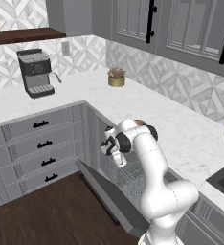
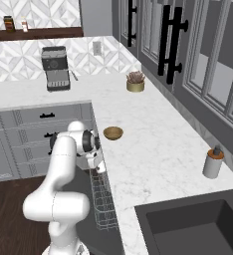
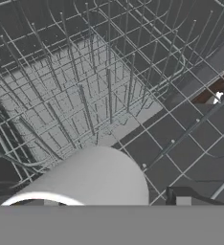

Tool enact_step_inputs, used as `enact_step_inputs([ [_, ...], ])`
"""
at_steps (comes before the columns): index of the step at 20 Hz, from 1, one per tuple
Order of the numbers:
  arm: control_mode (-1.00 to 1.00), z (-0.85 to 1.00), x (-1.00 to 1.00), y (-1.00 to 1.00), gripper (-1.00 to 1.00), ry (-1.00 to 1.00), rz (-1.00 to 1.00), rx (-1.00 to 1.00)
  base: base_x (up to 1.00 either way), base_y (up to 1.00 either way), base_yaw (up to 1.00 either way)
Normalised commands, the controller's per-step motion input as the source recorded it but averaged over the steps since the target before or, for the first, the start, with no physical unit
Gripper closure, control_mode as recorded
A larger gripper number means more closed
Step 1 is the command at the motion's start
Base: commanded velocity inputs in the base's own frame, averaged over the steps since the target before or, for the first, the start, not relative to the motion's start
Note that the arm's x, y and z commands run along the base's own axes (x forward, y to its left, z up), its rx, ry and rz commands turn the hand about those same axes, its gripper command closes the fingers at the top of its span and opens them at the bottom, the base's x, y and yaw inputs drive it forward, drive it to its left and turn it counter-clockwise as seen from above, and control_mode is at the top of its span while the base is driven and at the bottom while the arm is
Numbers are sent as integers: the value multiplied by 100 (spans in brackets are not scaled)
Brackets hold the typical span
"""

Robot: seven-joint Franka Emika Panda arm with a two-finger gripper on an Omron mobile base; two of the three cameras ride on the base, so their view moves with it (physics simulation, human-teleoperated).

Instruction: Pick up the cup and bowl from the counter, place them in the dishwasher, and close the dishwasher door.

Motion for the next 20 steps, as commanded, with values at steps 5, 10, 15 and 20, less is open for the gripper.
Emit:
enact_step_inputs([
  [5,-100,5,-3,32,-100,-13,0,-3,0,0,0],
  [10,-100,26,0,32,-100,-15,0,-3,0,0,0],
  [15,-100,24,0,29,-100,-11,0,0,0,0,0],
  [20,-100,37,-19,20,-100,-14,0,0,0,0,0],
])
